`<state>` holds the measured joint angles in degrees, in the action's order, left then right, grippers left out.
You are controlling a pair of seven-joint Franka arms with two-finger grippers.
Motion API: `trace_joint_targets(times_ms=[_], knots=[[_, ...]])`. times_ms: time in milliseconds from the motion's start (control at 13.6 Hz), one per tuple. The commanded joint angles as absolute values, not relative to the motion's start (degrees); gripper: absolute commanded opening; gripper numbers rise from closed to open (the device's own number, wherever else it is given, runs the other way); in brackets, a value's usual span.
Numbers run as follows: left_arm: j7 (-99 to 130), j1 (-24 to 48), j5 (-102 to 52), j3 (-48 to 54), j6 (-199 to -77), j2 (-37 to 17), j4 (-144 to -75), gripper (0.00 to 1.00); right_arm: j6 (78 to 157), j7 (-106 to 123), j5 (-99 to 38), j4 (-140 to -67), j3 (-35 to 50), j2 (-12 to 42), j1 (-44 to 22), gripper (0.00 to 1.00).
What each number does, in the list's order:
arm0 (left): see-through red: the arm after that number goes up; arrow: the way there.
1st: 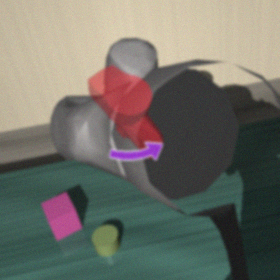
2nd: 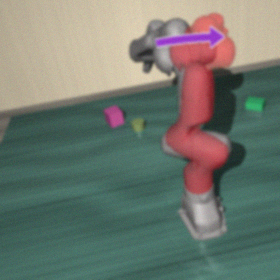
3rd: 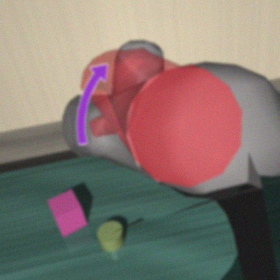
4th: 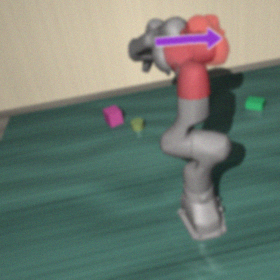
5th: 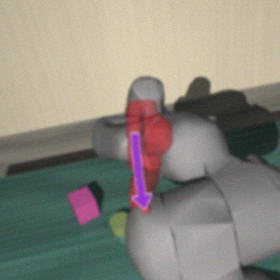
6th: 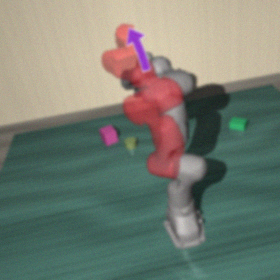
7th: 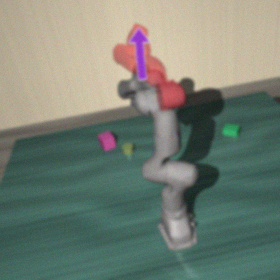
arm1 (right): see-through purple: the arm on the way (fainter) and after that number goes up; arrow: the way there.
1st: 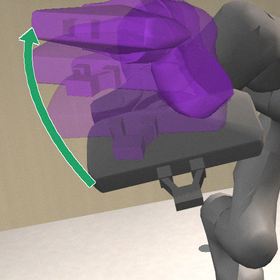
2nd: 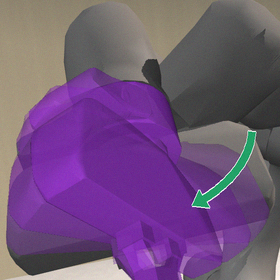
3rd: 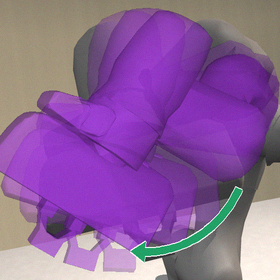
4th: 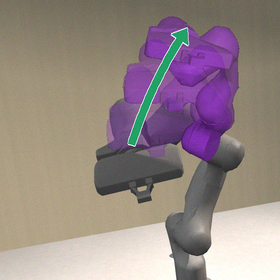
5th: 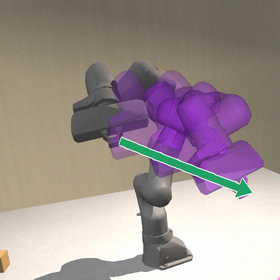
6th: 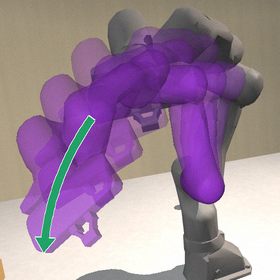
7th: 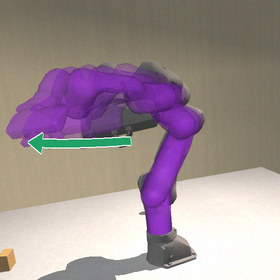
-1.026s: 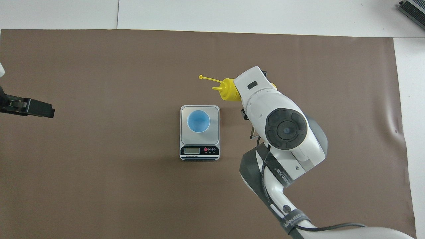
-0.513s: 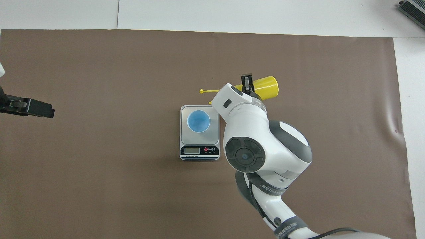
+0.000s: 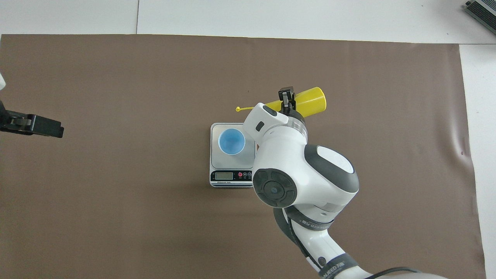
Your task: Pour seasoning into cup on scale with both arms
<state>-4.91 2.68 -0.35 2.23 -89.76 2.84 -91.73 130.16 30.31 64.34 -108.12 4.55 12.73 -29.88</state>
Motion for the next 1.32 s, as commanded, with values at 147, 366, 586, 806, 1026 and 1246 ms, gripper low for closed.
trace_joint_targets(times_ms=[147,366,586,806,1026,1246], knots=[[-5.5,1.9,-0.7,2.5,-88.9,3.7,-92.1,1.00,124.5,27.9,72.7,-105.2,4.7,16.0,-33.2,0.00],[-5.5,1.9,-0.7,2.5,-88.9,3.7,-92.1,1.00,121.1,24.5,75.2,-104.5,4.7,17.7,-35.2,0.00],[-5.5,1.9,-0.7,2.5,-88.9,3.7,-92.1,1.00,120.3,24.6,78.0,-104.8,4.7,18.3,-35.2,0.00],[-5.5,1.9,-0.7,2.5,-88.9,3.7,-92.1,1.00,119.5,24.6,78.3,-105.0,4.7,18.5,-35.2,0.00],[-5.5,1.9,-0.7,2.5,-88.9,3.7,-92.1,1.00,119.5,24.5,77.6,-104.9,4.7,18.5,-35.2,0.00],[-5.5,1.9,-0.7,2.5,-88.9,3.7,-92.1,1.00,119.6,24.3,77.6,-104.9,4.7,18.5,-35.2,0.00]])
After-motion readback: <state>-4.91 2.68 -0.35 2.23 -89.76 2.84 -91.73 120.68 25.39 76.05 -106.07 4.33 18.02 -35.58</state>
